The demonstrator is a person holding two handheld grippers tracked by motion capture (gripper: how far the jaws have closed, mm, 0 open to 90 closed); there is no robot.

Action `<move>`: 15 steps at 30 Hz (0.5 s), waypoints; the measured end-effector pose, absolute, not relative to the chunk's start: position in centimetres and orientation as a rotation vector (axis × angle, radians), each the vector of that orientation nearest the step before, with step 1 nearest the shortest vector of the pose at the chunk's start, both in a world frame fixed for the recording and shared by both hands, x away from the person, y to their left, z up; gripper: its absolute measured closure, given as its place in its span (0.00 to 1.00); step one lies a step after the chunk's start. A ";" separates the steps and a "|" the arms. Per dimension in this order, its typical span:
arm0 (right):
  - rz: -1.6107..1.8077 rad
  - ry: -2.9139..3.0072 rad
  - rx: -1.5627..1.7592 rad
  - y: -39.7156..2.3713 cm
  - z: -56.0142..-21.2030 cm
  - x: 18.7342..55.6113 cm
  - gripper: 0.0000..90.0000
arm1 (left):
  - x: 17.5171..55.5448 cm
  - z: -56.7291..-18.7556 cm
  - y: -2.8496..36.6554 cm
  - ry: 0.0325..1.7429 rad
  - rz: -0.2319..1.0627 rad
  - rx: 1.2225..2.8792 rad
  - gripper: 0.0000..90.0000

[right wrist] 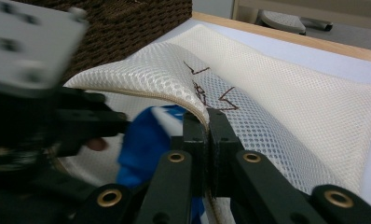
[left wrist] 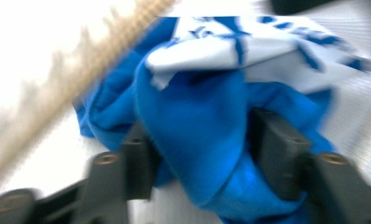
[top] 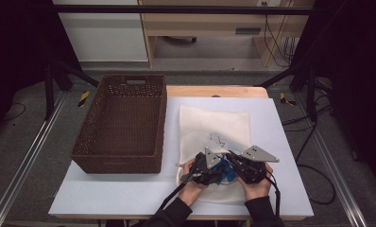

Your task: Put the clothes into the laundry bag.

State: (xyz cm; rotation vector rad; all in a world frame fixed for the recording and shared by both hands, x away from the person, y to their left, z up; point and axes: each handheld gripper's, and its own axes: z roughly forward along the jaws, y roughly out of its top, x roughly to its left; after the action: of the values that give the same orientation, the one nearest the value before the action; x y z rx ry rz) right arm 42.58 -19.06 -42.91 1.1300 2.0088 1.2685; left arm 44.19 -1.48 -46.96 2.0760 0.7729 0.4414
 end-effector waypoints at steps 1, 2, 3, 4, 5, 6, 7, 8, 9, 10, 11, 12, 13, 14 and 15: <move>1.270 2.006 1.129 -19.1 -42.9 42.6 0.97 | 43.7 -46.7 -1.1 0.760 0.417 2.073 0.41; 1.267 2.006 1.126 -19.1 -42.9 42.6 0.97 | 43.1 -46.4 -0.8 0.746 0.401 2.075 0.38; 1.264 2.006 1.126 -19.1 -42.9 42.6 0.97 | 42.6 -46.1 -0.6 0.741 0.397 2.077 0.35; 1.265 2.002 1.131 -19.1 -42.8 42.5 0.97 | 42.0 -45.8 -0.3 0.725 0.399 2.069 0.33; 1.265 2.002 1.131 -19.1 -42.8 42.5 0.97 | 41.5 -45.5 0.0 0.710 0.395 2.062 0.33; 1.263 2.001 1.130 -19.2 -42.8 42.5 0.97 | 41.0 -45.4 0.2 0.699 0.386 2.055 0.32; 1.263 2.001 1.130 -19.2 -42.8 42.5 0.97 | 40.6 -45.4 0.4 0.689 0.390 2.063 0.32; 1.263 2.003 1.133 -19.2 -42.8 42.6 0.97 | 40.3 -45.5 0.5 0.687 0.393 2.074 0.32; 1.264 2.003 1.132 -19.3 -42.8 42.6 0.97 | 40.2 -45.9 0.5 0.688 0.379 2.089 0.32; 1.264 2.006 1.135 -19.2 -42.9 42.6 0.97 | 40.2 -46.4 0.4 0.683 0.365 2.102 0.35; 1.264 2.006 1.135 -19.2 -42.9 42.6 0.97 | 40.3 -46.9 0.3 0.690 0.366 2.121 0.35; 1.258 2.011 1.131 -19.2 -42.9 42.6 0.97 | 40.6 -47.4 0.1 0.712 0.363 2.148 0.42; 1.258 2.013 1.132 -19.2 -42.9 42.6 0.97 | 40.9 -47.9 -0.1 0.728 0.326 2.163 0.42; 1.254 2.014 1.127 -19.1 -42.9 42.6 0.97 | 41.2 -48.2 -0.3 0.733 0.308 2.164 0.49; 1.257 2.016 1.130 -19.1 -42.9 42.6 0.97 | 41.4 -48.3 -0.5 0.737 0.314 2.170 0.57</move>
State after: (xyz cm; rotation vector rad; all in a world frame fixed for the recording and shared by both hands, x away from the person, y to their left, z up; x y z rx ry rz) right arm 42.57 -19.11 -42.95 1.1298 2.0158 1.2574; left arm 41.41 -0.54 -48.33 2.1702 0.7367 0.3141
